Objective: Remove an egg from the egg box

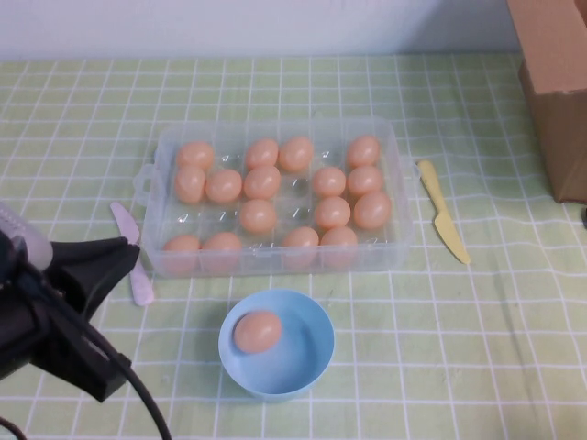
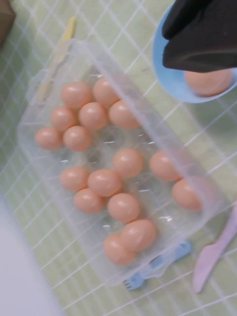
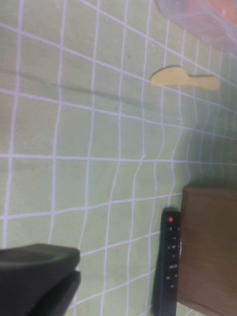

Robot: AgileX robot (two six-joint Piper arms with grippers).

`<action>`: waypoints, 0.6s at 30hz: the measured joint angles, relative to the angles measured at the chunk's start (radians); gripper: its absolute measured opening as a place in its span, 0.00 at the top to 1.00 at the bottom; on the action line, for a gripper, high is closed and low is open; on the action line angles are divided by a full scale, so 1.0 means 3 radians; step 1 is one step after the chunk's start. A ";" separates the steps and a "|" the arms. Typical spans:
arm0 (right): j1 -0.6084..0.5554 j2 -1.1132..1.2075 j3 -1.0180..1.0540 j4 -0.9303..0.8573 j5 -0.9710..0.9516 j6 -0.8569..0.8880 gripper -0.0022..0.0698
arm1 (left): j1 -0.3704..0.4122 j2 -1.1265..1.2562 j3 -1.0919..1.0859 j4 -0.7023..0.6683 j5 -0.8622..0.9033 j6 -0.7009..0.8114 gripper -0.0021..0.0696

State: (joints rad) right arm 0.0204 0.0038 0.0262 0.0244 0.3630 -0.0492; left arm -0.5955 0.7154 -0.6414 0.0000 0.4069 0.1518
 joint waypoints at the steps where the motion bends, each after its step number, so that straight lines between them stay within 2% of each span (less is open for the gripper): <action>1: 0.0000 0.0000 0.0000 0.0000 0.0000 0.0000 0.99 | 0.0000 -0.0015 0.0066 0.0019 -0.0178 0.0000 0.97; 6: 0.0000 0.0000 0.0000 0.0000 0.0000 0.0000 0.99 | 0.0036 -0.0191 0.0641 0.0178 -0.1308 -0.0005 0.97; 10: 0.0000 0.0000 0.0000 0.0000 0.0000 0.0000 0.99 | 0.0285 -0.0642 0.1242 0.0119 -0.2094 0.0035 0.97; 14: 0.0000 0.0000 0.0000 0.0000 0.0006 0.0000 0.99 | 0.0806 -0.1243 0.1824 -0.0271 -0.2573 0.0145 0.97; 18: 0.0000 0.0000 0.0000 0.0000 0.0006 0.0000 0.99 | 0.1375 -0.1793 0.2156 -0.0397 -0.2648 0.0132 0.97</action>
State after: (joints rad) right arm 0.0204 0.0038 0.0262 0.0244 0.3648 -0.0492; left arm -0.1829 0.1776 0.0054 -0.1191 -0.3874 0.1913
